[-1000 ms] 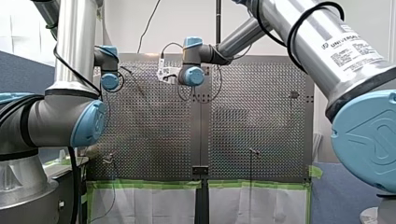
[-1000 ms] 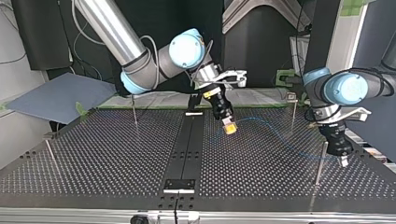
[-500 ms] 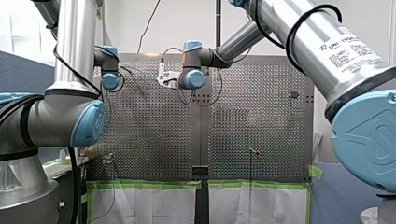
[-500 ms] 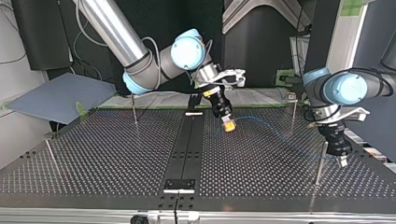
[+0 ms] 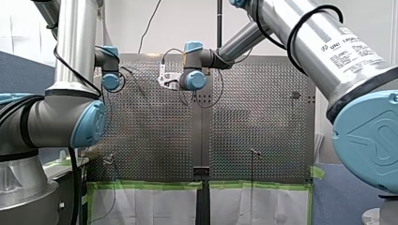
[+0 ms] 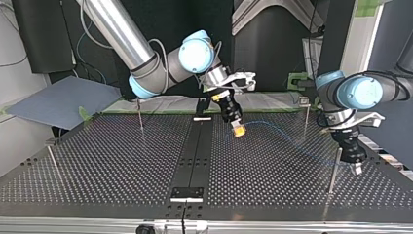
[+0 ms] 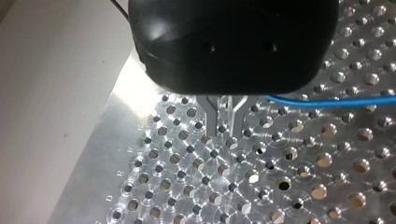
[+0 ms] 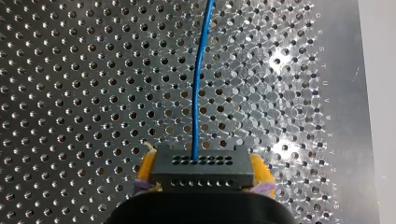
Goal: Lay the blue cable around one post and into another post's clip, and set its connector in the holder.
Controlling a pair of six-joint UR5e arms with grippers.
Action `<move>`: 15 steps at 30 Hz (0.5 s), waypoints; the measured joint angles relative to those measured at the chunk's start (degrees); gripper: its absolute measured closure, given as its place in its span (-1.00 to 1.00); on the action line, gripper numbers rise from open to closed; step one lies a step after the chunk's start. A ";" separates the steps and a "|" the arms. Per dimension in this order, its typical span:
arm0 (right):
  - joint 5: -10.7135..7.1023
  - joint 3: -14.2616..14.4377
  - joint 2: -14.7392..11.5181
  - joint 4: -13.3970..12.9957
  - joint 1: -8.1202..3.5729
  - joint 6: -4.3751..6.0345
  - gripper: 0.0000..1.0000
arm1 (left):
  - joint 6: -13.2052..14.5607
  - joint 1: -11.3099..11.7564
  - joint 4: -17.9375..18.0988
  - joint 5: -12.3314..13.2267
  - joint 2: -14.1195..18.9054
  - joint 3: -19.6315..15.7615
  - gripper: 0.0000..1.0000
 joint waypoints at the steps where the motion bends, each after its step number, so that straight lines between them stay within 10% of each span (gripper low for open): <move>1: 0.00 0.00 0.02 0.00 0.00 0.00 1.00 | -0.22 -0.01 -0.02 0.06 0.00 -0.02 0.03; 7: -0.05 0.00 0.07 0.00 0.00 -0.06 1.00 | -1.64 -0.03 -0.12 0.30 0.00 -0.31 -1.00; 15: 0.39 0.82 0.09 0.11 -0.43 -0.10 1.00 | -4.33 -0.04 1.12 0.22 0.00 -1.46 -1.00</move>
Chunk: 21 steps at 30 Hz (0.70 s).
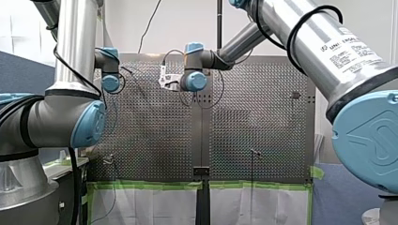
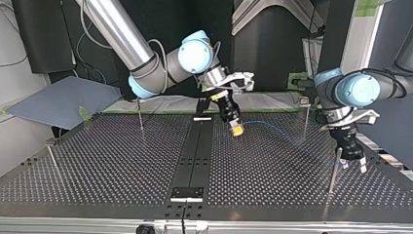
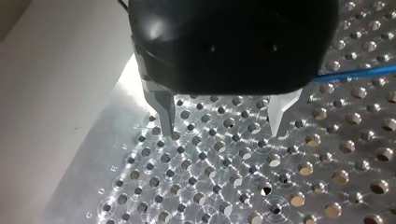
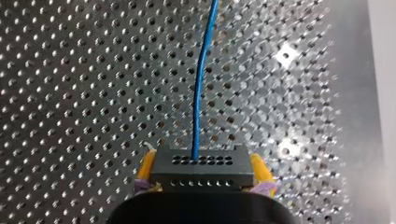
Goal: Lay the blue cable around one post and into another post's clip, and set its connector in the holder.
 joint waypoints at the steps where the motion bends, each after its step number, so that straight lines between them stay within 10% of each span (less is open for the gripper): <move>1: 0.17 0.26 0.00 -0.06 -0.10 -0.02 1.00 | -0.23 0.00 0.06 0.01 0.00 -0.02 -1.00; 21: 7.65 8.98 -0.02 -6.20 -3.62 -0.03 1.00 | -0.38 -0.86 0.32 0.99 -2.31 -0.04 -1.00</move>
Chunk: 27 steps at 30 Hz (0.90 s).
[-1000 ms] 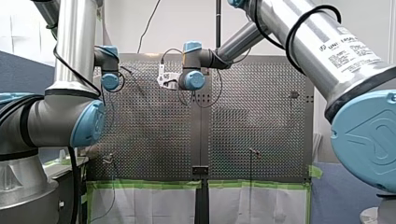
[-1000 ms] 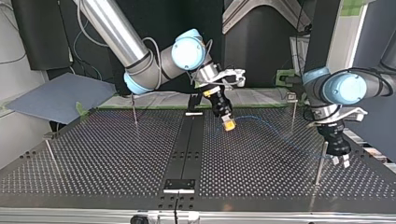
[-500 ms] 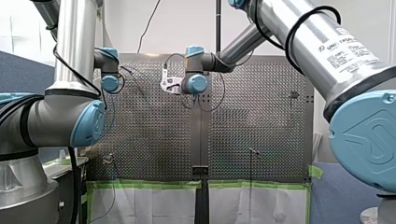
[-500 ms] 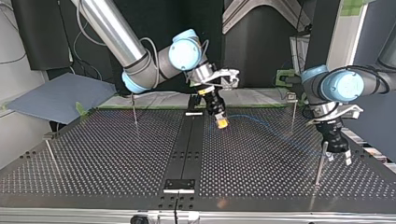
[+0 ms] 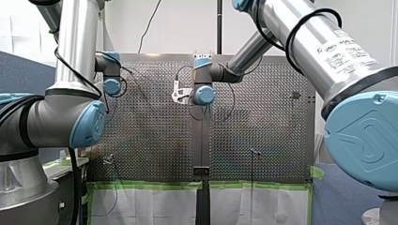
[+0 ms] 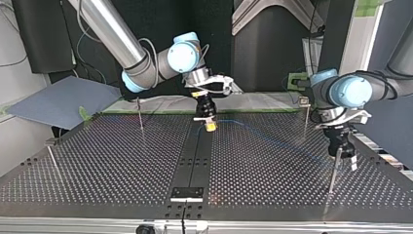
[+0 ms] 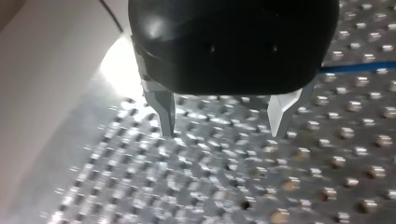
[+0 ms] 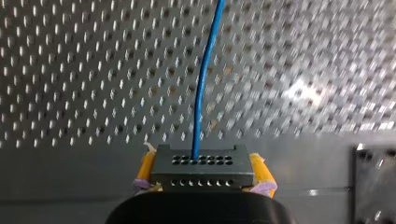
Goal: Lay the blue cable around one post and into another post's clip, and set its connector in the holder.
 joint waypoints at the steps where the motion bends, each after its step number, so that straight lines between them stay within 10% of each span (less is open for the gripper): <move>1: 0.39 0.39 0.00 -0.40 -0.19 -0.14 1.00 | -0.05 -0.02 0.02 0.05 -0.20 0.00 -1.00; 27: 13.67 13.66 -2.40 -13.67 -3.69 -0.76 1.00 | 0.02 -1.71 1.02 -1.76 -0.87 0.00 -1.00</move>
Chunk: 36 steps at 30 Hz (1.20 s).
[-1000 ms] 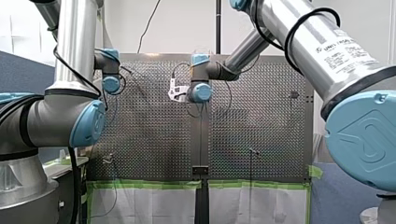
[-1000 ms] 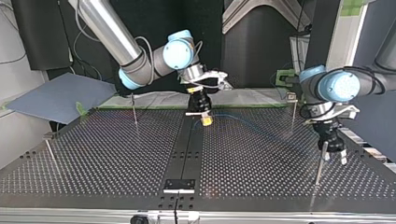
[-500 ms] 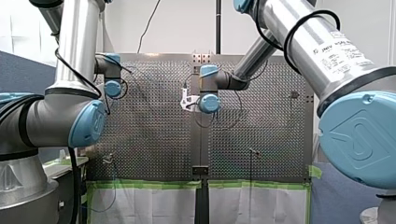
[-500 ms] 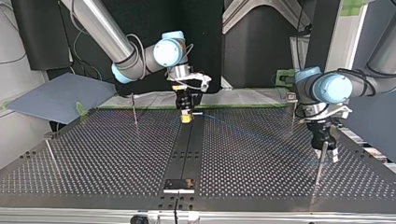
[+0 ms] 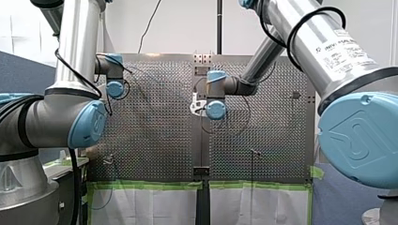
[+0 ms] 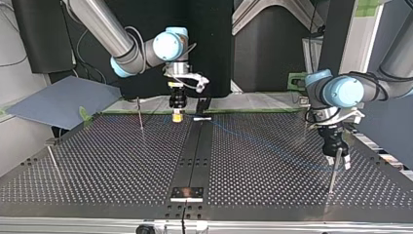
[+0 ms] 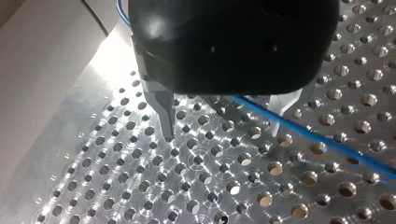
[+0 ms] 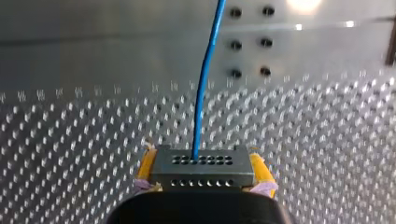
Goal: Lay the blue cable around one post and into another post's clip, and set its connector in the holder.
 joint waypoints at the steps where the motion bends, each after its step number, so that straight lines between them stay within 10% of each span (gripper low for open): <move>1: 0.50 0.49 -0.05 -0.49 -0.10 0.03 1.00 | 0.03 -0.06 -0.01 -0.10 0.00 -0.01 -1.00; 20: 9.94 9.94 -0.04 -9.94 -4.45 0.32 1.00 | 0.75 -1.12 -0.29 -1.26 0.01 -0.05 -1.00; 36: 14.47 17.35 0.17 -17.35 -11.27 1.77 1.00 | 1.20 -1.65 -0.48 -1.59 0.00 -0.06 -1.00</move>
